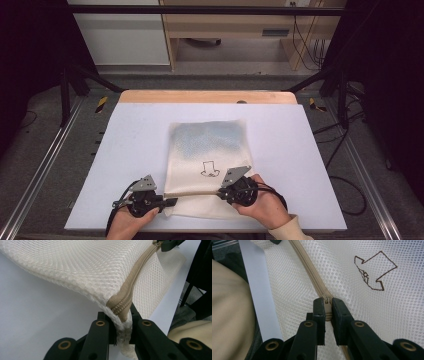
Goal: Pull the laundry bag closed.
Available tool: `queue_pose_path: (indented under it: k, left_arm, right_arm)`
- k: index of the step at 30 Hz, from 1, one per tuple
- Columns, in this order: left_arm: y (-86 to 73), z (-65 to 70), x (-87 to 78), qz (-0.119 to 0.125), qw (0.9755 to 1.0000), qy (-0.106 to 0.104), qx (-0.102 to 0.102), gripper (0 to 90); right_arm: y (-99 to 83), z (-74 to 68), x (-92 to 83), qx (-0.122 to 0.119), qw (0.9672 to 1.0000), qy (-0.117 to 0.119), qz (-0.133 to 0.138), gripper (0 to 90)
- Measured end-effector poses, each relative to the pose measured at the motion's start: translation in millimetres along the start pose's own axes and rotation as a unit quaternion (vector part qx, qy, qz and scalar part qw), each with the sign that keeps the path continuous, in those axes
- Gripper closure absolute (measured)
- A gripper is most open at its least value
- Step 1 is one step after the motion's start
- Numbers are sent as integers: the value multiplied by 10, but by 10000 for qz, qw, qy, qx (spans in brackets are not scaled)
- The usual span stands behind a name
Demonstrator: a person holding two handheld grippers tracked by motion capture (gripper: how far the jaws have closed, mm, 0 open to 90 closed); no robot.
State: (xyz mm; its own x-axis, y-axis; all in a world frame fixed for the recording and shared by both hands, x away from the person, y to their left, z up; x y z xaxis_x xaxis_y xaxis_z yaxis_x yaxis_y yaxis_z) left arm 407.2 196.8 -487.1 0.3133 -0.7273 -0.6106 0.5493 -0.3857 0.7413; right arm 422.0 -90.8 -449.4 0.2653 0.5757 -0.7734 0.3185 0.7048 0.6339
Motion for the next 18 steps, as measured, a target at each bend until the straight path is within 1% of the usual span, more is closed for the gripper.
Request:
queue_pose_path:
  k: [5,6,18]
  left_arm:
    - [-2,1,3,-5,10000,-3,-23,838]
    - [-3,0,2,-5,10000,-2,-17,838]
    - [-4,-2,2,-5,10000,-1,-27,838]
  right_arm:
    - [-24,8,-12,41,10000,-5,51,820]
    - [-38,8,-23,43,10000,-32,18,820]
    - [-108,27,-60,111,9999,-54,56,820]
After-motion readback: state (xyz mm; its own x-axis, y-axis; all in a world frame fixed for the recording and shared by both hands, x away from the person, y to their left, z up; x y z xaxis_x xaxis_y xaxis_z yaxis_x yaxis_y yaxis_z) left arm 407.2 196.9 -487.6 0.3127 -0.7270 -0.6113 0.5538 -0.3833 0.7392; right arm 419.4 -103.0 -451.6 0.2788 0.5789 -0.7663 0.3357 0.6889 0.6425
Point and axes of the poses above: each handheld gripper's, and its own axes: x roughly forward along the jaws, y roughly out of its top, z roughly to its right, the point moved 2 cm from there along x, roughly forward along the jaws, and after that the axes turned 1 degree about y, right-handed, at the moved point
